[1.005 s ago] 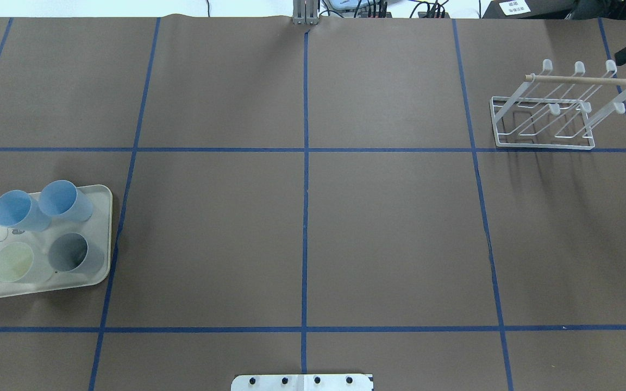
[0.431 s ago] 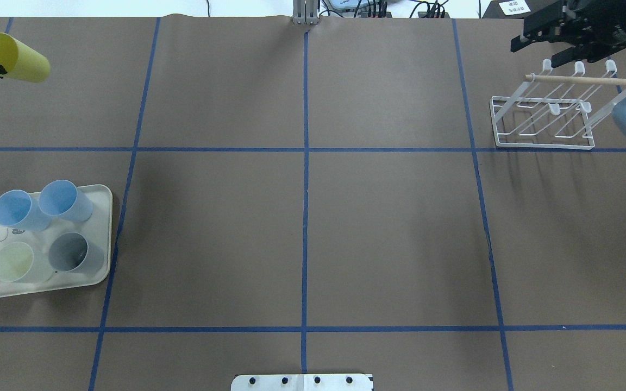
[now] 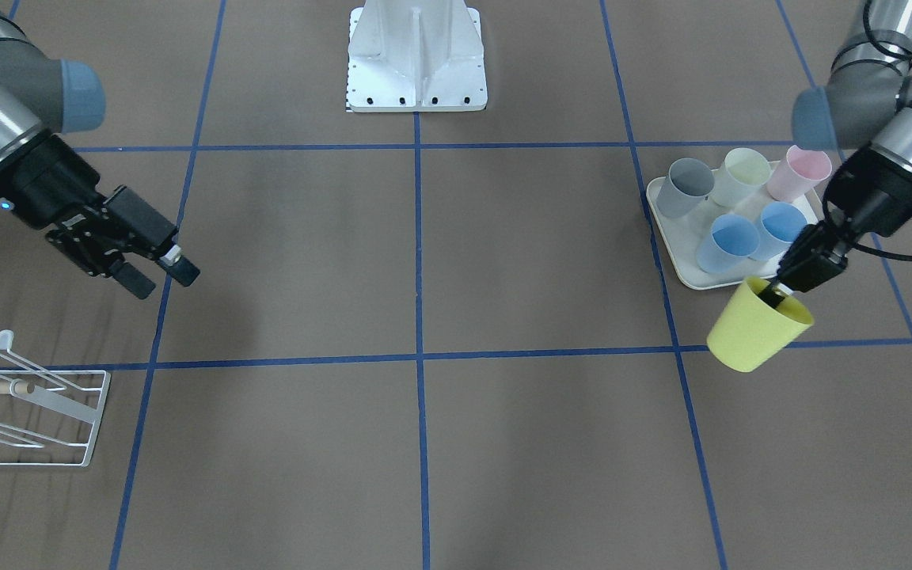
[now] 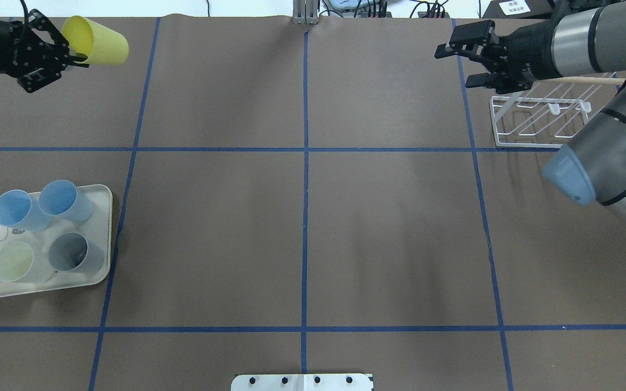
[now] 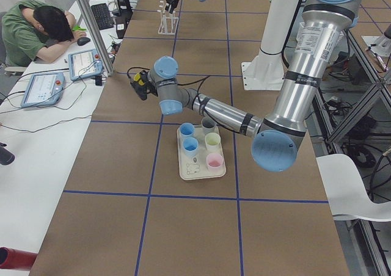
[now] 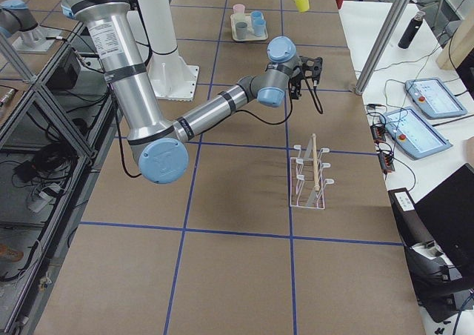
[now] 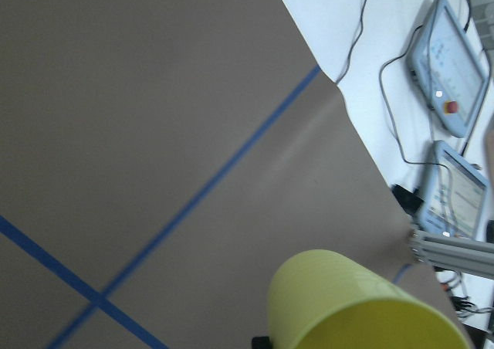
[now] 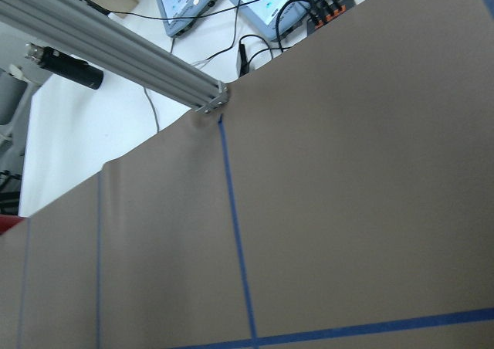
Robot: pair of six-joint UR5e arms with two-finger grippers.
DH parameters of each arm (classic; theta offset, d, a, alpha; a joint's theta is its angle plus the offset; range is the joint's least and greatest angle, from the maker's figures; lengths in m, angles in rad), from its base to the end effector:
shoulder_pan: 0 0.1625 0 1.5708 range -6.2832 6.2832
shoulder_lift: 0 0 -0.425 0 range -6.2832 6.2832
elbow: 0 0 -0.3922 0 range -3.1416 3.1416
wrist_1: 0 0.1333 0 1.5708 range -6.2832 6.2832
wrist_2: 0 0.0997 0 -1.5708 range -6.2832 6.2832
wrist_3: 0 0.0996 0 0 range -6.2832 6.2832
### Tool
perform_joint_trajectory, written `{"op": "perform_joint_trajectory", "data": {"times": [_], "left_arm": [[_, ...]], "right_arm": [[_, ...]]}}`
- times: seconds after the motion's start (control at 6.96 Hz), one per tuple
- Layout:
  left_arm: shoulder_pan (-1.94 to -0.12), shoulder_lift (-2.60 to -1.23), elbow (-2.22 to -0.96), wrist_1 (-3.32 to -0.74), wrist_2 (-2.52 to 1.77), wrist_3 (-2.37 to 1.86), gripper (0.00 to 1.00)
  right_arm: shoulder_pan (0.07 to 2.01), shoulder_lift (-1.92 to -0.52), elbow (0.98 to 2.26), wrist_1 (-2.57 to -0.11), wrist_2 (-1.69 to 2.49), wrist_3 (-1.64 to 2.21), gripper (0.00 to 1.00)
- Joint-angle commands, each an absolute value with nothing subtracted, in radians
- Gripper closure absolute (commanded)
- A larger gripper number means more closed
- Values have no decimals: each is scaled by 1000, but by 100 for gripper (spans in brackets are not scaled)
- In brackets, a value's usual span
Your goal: Transfer IKEA cup to right arm and place on rack
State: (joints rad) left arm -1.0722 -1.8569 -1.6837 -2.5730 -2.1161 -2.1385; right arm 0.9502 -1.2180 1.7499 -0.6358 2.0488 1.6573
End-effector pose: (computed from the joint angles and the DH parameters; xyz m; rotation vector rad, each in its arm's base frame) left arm 0.2067 -0.5503 0.3340 -0.1017 1.4950 -0.9617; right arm -0.2680 -0.5253 0.2724 0.2501 -1.4766 0.4889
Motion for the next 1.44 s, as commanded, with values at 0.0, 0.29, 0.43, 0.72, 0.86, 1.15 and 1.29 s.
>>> {"op": "perform_joint_trajectory", "data": {"times": [0.0,0.29,0.43,0.72,0.86,1.15,1.29], "left_arm": [[-874,-1876,-1816,-2643,-1853,-2363,100],[-714,-1919,-1828,-2759,-1629,-2474,100],[-653,-1948,-1821,-2778,-1547,-2520,100],[-569,-2003,-1810,-2801,-1450,-2523,100],[-545,-2025,-1807,-2822,-1416,-2533,100],[-519,-2048,-1793,-2824,-1399,-2536,100],[-496,-2055,-1792,-2824,-1369,-2534,100]], "right_arm": [[823,-1215,1761,-401,1863,1914,0],[763,-1172,1758,-305,1793,2030,0],[741,-1145,1756,-305,1755,2046,0],[719,-1097,1735,-308,1740,2107,0],[713,-1069,1715,-308,1740,2117,0],[692,-1039,1694,-308,1740,2118,0],[690,-1037,1694,-308,1740,2134,0]]}}
